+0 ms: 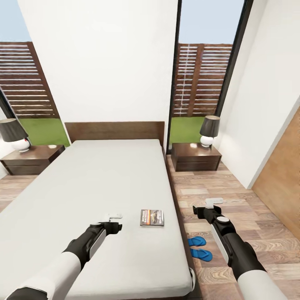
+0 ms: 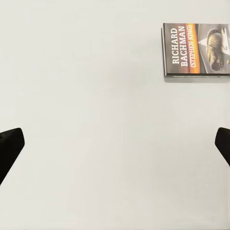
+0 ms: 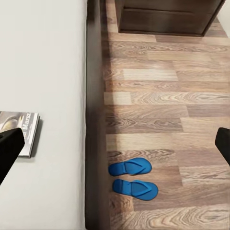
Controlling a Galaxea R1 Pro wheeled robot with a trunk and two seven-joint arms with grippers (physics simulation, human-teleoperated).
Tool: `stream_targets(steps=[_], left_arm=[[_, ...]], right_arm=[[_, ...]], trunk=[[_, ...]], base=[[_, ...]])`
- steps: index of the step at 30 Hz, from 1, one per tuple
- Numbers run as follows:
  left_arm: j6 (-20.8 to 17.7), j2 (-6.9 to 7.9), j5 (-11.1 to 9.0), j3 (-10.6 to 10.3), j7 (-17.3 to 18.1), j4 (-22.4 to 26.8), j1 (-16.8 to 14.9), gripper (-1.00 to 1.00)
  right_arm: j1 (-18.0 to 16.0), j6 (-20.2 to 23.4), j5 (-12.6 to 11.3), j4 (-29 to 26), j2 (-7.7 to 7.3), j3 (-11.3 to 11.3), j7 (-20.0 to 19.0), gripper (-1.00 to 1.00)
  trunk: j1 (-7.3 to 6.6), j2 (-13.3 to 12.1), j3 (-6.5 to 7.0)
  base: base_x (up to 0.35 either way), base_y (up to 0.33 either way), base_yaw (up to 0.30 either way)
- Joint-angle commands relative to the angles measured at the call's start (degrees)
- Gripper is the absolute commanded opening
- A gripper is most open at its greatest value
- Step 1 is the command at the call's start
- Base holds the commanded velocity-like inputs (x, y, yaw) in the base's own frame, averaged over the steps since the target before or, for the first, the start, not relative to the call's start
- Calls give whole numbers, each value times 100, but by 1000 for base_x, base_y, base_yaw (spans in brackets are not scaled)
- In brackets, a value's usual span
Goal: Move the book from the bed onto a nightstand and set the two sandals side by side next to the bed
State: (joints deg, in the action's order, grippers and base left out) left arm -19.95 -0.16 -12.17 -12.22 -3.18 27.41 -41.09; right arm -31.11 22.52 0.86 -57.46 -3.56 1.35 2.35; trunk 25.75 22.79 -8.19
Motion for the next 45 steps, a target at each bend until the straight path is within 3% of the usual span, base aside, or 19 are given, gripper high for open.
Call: stream_targets(steps=[1,45], left_arm=[[-27,4,-58,-35,-33,9,-4,100],[-18,-9,-58,-35,-33,15,-4,100]], right_arm=[[-3,35,10,-9,-4,14,24,100],[24,25,28,-10,-4,23,20,100]], trunk=[[4,12,-12],[4,12,-12]], base=[[0,0,-19],[32,0,-1]])
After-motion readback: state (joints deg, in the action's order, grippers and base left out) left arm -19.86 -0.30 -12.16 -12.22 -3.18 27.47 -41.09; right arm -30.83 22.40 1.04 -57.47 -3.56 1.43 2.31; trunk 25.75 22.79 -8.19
